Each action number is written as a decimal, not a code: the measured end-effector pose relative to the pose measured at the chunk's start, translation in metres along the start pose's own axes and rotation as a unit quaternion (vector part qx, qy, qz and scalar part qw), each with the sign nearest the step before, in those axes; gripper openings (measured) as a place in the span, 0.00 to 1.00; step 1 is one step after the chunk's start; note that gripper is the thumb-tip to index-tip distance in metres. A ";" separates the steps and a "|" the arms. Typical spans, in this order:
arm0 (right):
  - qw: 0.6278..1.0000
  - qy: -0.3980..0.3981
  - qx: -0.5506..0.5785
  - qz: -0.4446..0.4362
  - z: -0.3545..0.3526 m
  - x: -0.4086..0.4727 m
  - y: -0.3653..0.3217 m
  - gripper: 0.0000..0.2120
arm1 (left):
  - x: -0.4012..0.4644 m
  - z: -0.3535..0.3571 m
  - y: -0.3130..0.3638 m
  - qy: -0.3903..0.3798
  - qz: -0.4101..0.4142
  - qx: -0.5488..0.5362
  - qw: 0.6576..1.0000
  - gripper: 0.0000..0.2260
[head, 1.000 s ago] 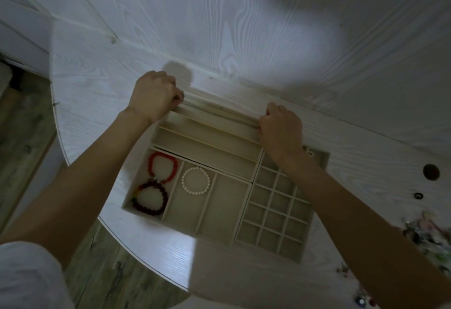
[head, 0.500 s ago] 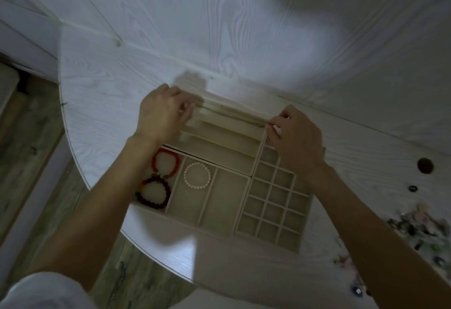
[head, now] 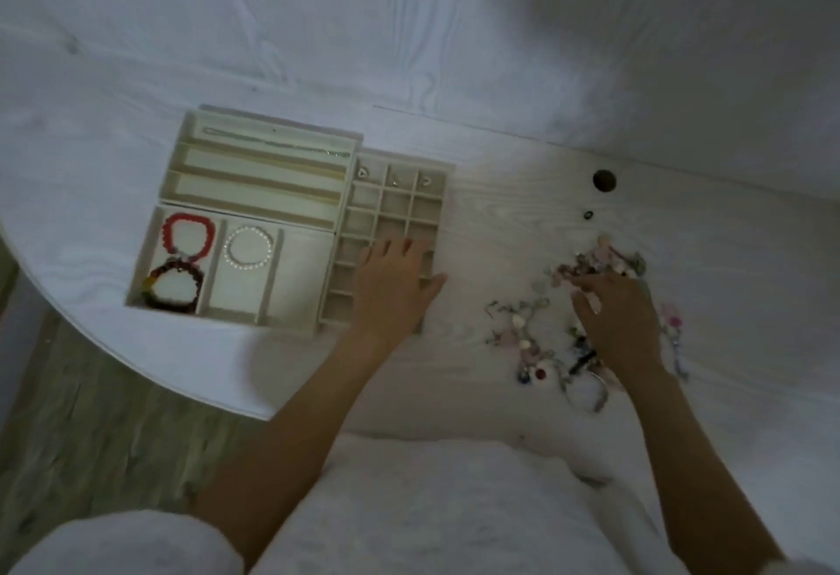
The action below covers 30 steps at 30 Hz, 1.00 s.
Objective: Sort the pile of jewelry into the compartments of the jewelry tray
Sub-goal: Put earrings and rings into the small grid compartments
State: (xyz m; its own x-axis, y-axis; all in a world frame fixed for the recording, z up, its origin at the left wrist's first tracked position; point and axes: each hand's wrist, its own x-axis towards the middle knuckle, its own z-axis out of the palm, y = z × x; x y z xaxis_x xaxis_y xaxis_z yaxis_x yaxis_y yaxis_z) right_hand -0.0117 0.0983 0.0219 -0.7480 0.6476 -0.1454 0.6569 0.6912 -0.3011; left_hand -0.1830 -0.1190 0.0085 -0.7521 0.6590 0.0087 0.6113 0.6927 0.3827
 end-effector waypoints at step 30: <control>0.934 0.056 0.310 -0.166 -0.026 0.018 0.010 0.09 | -0.037 0.033 0.041 0.077 -0.054 -0.012 0.995 0.11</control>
State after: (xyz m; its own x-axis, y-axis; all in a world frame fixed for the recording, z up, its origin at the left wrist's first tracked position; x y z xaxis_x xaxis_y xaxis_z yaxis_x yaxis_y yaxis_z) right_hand -0.0158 0.1251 0.0408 -0.8638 0.4834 0.1421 0.1828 0.5635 -0.8057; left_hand -0.1220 -0.1052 -0.0063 -0.8429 0.5271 0.1077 0.5204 0.7481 0.4116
